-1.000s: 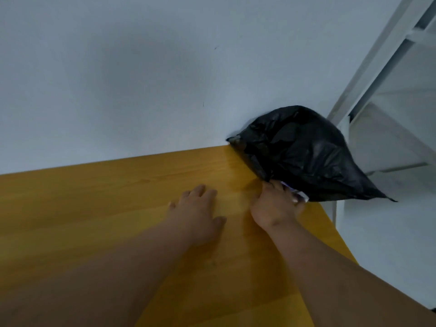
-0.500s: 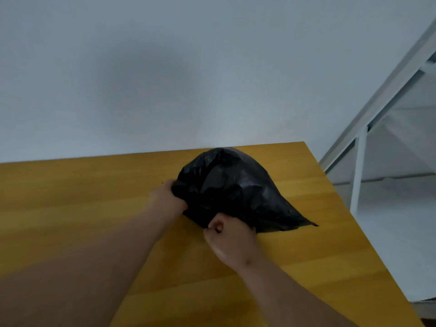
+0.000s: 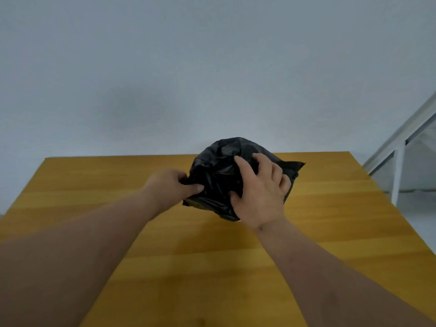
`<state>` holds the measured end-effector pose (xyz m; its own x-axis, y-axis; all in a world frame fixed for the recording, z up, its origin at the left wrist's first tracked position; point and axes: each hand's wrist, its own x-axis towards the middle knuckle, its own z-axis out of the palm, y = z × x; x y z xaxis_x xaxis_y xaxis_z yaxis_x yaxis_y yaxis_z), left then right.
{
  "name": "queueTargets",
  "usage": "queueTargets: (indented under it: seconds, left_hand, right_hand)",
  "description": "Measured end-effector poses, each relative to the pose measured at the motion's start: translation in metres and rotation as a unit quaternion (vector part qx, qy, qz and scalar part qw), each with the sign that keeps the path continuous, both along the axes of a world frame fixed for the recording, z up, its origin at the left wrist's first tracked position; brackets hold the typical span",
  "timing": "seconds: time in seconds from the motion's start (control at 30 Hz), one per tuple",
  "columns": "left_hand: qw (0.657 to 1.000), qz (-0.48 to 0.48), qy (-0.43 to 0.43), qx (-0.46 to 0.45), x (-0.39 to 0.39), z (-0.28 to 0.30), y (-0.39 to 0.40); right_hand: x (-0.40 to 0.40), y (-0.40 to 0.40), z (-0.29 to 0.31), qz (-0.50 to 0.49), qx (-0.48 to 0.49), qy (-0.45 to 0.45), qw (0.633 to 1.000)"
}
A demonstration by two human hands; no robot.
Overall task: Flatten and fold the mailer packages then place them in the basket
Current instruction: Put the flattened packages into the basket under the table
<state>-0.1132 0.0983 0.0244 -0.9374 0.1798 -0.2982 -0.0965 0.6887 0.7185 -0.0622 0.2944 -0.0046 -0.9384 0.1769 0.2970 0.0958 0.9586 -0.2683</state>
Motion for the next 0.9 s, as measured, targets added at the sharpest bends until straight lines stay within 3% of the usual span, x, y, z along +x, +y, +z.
queueTargets:
  seconds: [0.1, 0.2, 0.3, 0.47, 0.57, 0.7, 0.73, 0.8, 0.87, 0.9]
  left_hand:
    - [0.999, -0.04, 0.02, -0.015, 0.007, 0.017, -0.036]
    - [0.999, -0.029, 0.007, -0.014, 0.012, 0.029, -0.074]
    - [0.999, -0.007, -0.009, -0.041, 0.013, 0.037, -0.105]
    - [0.994, 0.013, -0.019, -0.104, 0.007, 0.033, -0.133]
    - [0.985, 0.033, 0.037, -0.167, 0.001, 0.017, -0.129]
    - [0.977, 0.102, 0.136, -0.126, 0.016, -0.009, -0.109]
    - [0.973, 0.094, 0.162, -0.137, 0.026, -0.018, -0.101]
    - [0.966, 0.047, 0.203, -0.151, 0.052, -0.037, -0.083]
    - [0.97, -0.02, 0.19, -0.151, 0.078, -0.057, -0.064]
    - [0.974, -0.05, 0.157, -0.156, 0.088, -0.067, -0.056]
  right_hand:
    - [0.004, -0.031, 0.014, -0.014, -0.027, -0.004, 1.0]
    - [0.007, -0.046, 0.028, -0.038, -0.113, -0.084, 0.989]
    - [0.009, -0.042, 0.039, -0.069, -0.289, -0.099, 0.95]
    - [0.014, -0.028, 0.035, -0.156, -0.396, -0.134, 0.895]
    - [0.017, -0.019, 0.015, -0.203, -0.383, -0.177, 0.884]
    - [0.034, -0.016, -0.012, -0.272, -0.375, -0.164, 0.871]
    - [0.04, -0.017, -0.017, -0.291, -0.344, -0.15, 0.88]
    - [0.055, -0.026, -0.025, -0.276, -0.216, -0.095, 0.932]
    - [0.067, -0.042, -0.032, -0.151, -0.155, -0.008, 0.976]
    - [0.073, -0.052, -0.035, -0.077, -0.141, -0.012, 0.987]
